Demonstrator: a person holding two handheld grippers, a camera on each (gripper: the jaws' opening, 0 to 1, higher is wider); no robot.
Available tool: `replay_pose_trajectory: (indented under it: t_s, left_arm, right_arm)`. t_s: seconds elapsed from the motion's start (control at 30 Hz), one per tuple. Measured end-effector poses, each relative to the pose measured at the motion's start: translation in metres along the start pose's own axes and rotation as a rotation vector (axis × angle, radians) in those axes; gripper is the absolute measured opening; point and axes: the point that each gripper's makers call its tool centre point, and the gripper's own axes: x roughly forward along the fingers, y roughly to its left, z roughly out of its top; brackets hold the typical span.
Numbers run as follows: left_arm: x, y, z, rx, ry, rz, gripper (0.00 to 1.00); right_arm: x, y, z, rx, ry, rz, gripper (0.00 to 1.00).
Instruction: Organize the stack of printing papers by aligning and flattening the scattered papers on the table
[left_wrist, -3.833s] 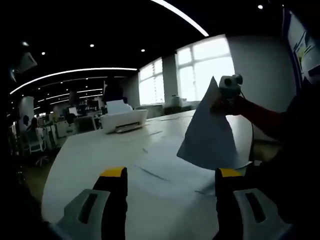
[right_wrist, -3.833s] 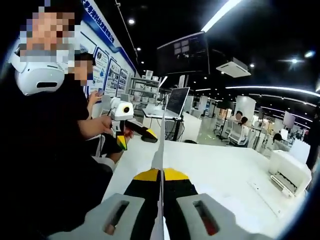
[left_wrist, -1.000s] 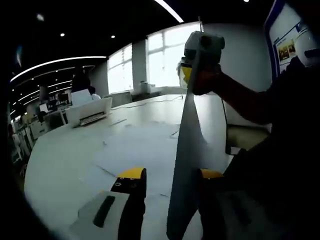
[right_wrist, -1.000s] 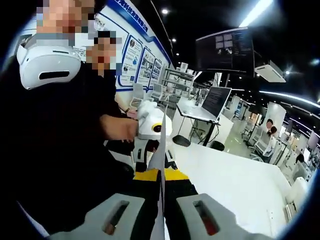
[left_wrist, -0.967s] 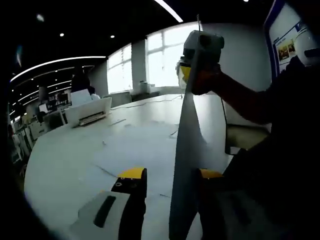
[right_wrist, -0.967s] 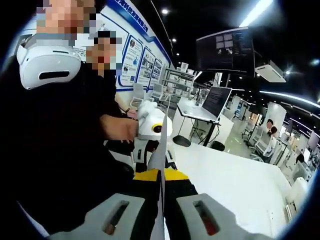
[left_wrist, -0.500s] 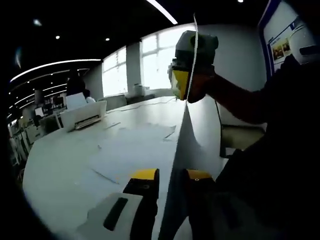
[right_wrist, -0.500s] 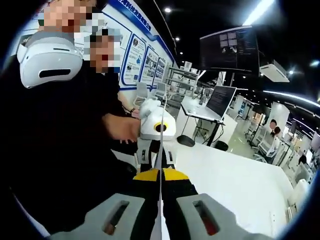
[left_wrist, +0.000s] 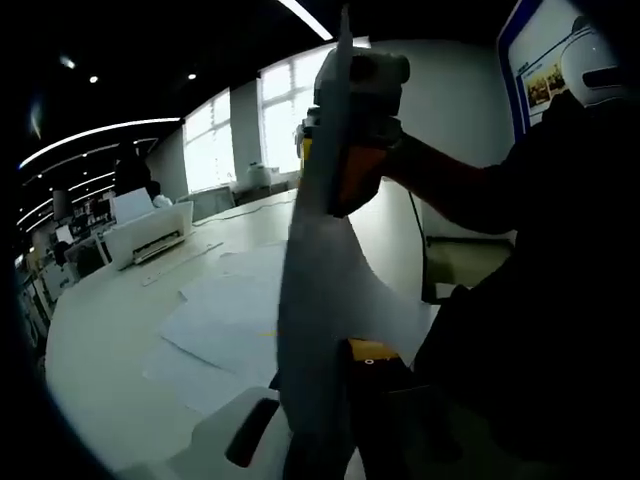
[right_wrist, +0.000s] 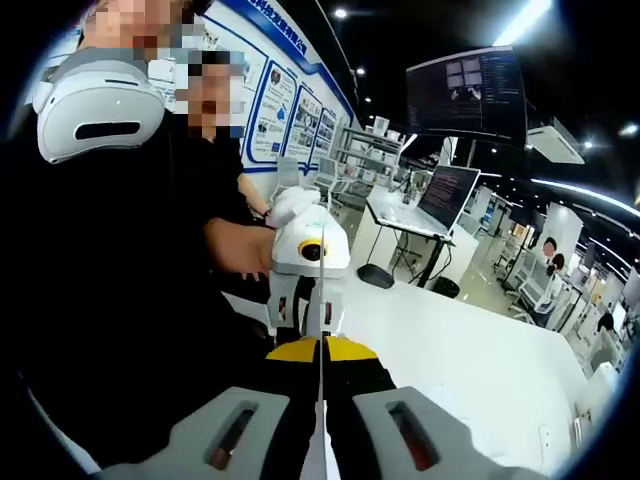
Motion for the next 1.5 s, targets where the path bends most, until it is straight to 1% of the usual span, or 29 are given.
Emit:
replay_pose_trajectory:
  t_s: [0.13,0.27,0.37,0.53,0.63,0.7,0.73,0.77,0.8,0.9,1.03,1.13,1.2,1.37,1.5]
  left_arm:
    - [-0.002,0.0,-0.002,-0.018,0.002,0.003,0.06]
    - [-0.008,0.004,0.002,-0.022,-0.01,0.015,0.05]
    - [-0.012,0.007,0.003,-0.033,-0.021,0.026,0.05]
    - [-0.016,0.01,0.002,-0.04,-0.03,0.045,0.05]
    - [-0.019,0.011,0.001,-0.049,-0.041,0.052,0.05]
    - [-0.021,0.012,0.001,-0.044,-0.048,0.062,0.05]
    - [-0.023,0.013,0.001,-0.042,-0.053,0.068,0.06]
    - [-0.024,0.013,0.001,-0.042,-0.056,0.071,0.06]
    - [-0.025,0.015,0.001,-0.044,-0.059,0.076,0.06]
    - [-0.029,0.014,0.002,-0.045,-0.062,0.074,0.06]
    - [-0.033,0.013,0.005,-0.04,-0.069,0.079,0.06]
    - [-0.035,0.014,0.005,-0.038,-0.072,0.087,0.06]
    - [-0.036,0.014,0.005,-0.038,-0.071,0.092,0.06]
    - [-0.038,0.013,0.005,-0.04,-0.073,0.094,0.06]
    - [-0.039,0.016,0.005,-0.052,-0.078,0.105,0.06]
  right_arm:
    - [0.0,0.0,-0.001,-0.005,0.002,-0.012,0.0]
    - [-0.005,-0.005,-0.001,-0.044,0.007,-0.058,0.0]
    - [-0.012,-0.007,-0.002,-0.04,0.007,-0.081,0.0]
    - [-0.037,-0.023,-0.004,-0.034,-0.018,-0.19,0.02]
    - [-0.053,-0.029,-0.004,-0.023,-0.041,-0.247,0.02]
    - [-0.062,-0.032,0.005,-0.024,-0.07,-0.305,0.02]
    - [-0.069,-0.033,0.008,-0.02,-0.091,-0.338,0.02]
    - [-0.074,-0.034,0.009,-0.016,-0.098,-0.357,0.03]
    - [-0.082,-0.035,0.011,-0.026,-0.112,-0.39,0.03]
    - [-0.097,-0.036,0.014,-0.034,-0.127,-0.448,0.04]
    - [-0.119,-0.039,0.019,-0.036,-0.162,-0.535,0.06]
    - [-0.133,-0.042,0.019,-0.029,-0.192,-0.595,0.09]
    - [-0.14,-0.042,0.018,-0.018,-0.214,-0.628,0.09]
    - [-0.155,-0.039,0.01,0.018,-0.239,-0.679,0.11]
    - [-0.165,-0.036,0.009,0.029,-0.258,-0.71,0.11]
